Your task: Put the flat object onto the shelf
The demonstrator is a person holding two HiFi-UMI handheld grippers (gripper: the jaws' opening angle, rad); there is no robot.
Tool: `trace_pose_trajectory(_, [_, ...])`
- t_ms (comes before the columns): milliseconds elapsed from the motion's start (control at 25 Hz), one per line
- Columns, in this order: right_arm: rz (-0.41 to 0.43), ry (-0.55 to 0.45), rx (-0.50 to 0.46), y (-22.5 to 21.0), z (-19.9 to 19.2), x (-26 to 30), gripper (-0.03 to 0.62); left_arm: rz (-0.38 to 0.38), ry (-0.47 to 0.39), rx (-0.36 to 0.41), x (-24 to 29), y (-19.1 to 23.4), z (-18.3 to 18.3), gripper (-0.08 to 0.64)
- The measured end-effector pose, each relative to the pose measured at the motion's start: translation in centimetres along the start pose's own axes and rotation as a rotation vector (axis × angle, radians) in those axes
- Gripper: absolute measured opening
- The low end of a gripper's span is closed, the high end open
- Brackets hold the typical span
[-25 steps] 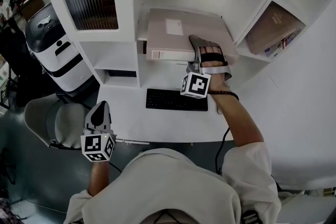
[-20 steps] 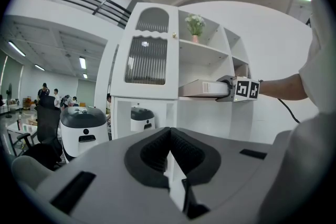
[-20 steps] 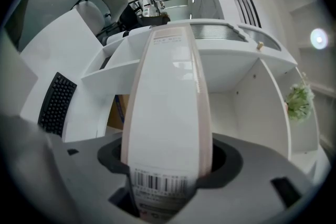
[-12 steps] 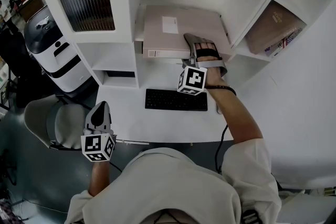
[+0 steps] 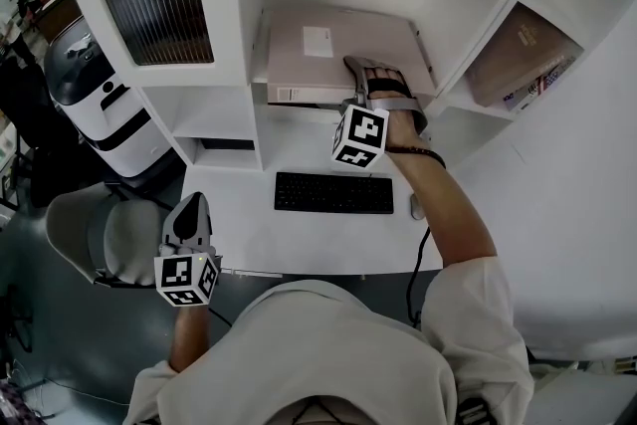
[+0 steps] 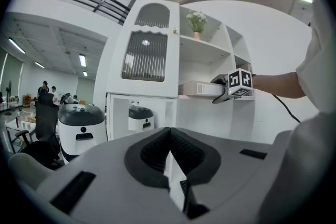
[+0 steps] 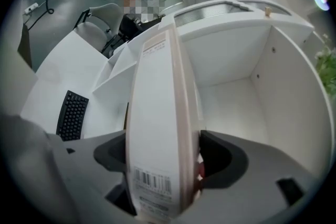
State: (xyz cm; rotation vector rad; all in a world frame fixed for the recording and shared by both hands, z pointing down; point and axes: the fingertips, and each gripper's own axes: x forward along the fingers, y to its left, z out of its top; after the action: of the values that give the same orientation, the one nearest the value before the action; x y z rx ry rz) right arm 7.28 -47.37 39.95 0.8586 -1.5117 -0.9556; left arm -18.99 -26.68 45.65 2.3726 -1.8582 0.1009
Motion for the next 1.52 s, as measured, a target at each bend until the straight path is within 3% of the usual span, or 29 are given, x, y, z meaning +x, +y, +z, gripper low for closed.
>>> trace_pose_trajectory(560, [0.058, 0.058, 0.093, -1.3, 0.1, 2.7, 0.413, 0.017, 0.013, -0.012, 1.0, 0.7, -0.4, -0.008])
trace_pose_trajectory(1080, [0.101, 0.057, 0.098, -1.4, -0.1, 3.8, 0.460, 0.020, 0.017, -0.022, 1.0, 1.4, -0.5, -0.008])
trace_pose_trajectory(1520, [0.017, -0.004, 0.091, -2.0, 0.6, -0.3, 0.426, -0.002, 0.017, -0.019, 0.6, 0.9, -0.4, -0.008])
